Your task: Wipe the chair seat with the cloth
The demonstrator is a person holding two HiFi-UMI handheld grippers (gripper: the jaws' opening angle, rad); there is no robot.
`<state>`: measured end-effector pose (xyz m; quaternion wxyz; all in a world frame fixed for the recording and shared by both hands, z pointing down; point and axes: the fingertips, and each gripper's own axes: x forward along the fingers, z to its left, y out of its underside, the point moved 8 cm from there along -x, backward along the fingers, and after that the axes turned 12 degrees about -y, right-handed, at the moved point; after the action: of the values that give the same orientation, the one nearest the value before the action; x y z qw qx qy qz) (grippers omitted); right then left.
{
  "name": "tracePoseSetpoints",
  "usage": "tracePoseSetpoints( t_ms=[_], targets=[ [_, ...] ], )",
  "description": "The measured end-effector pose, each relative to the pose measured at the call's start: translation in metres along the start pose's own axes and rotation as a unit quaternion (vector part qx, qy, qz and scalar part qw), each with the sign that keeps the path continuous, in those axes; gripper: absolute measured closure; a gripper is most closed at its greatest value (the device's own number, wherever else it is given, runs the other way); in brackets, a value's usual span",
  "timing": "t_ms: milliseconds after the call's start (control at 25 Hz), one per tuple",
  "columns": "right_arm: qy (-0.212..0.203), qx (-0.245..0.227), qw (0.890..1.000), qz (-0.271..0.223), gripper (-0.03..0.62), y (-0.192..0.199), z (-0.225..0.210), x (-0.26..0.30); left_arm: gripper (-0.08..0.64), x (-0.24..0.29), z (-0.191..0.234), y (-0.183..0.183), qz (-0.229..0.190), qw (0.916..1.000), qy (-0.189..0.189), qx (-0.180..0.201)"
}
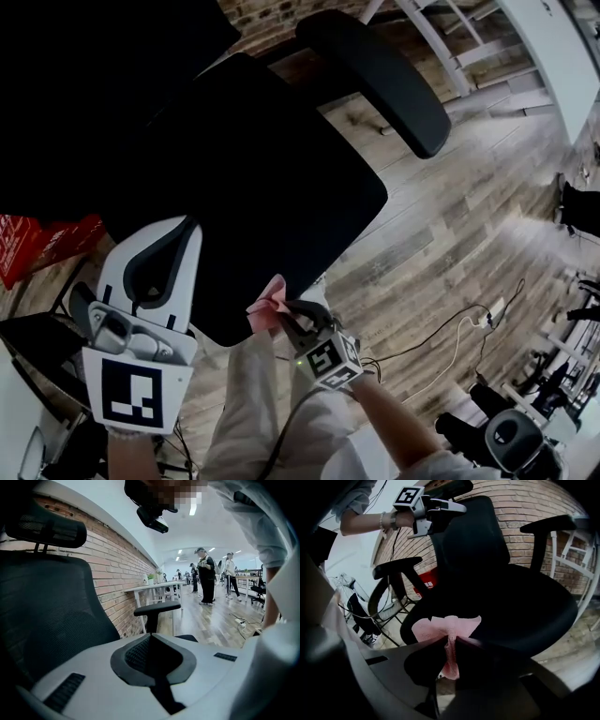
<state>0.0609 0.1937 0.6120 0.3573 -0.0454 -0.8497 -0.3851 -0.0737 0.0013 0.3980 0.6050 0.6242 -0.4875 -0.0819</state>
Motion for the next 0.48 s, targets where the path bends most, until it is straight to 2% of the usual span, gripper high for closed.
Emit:
tracePoseSetpoints(
  t_ms=[480],
  targets=[
    [0.117, -0.011, 0.993, -0.014, 0.534, -0.010, -0.124, -0.076, 0.541, 0.036, -0.027, -0.025, 0.001, 1.0000, 0.007, -0.002]
  ],
)
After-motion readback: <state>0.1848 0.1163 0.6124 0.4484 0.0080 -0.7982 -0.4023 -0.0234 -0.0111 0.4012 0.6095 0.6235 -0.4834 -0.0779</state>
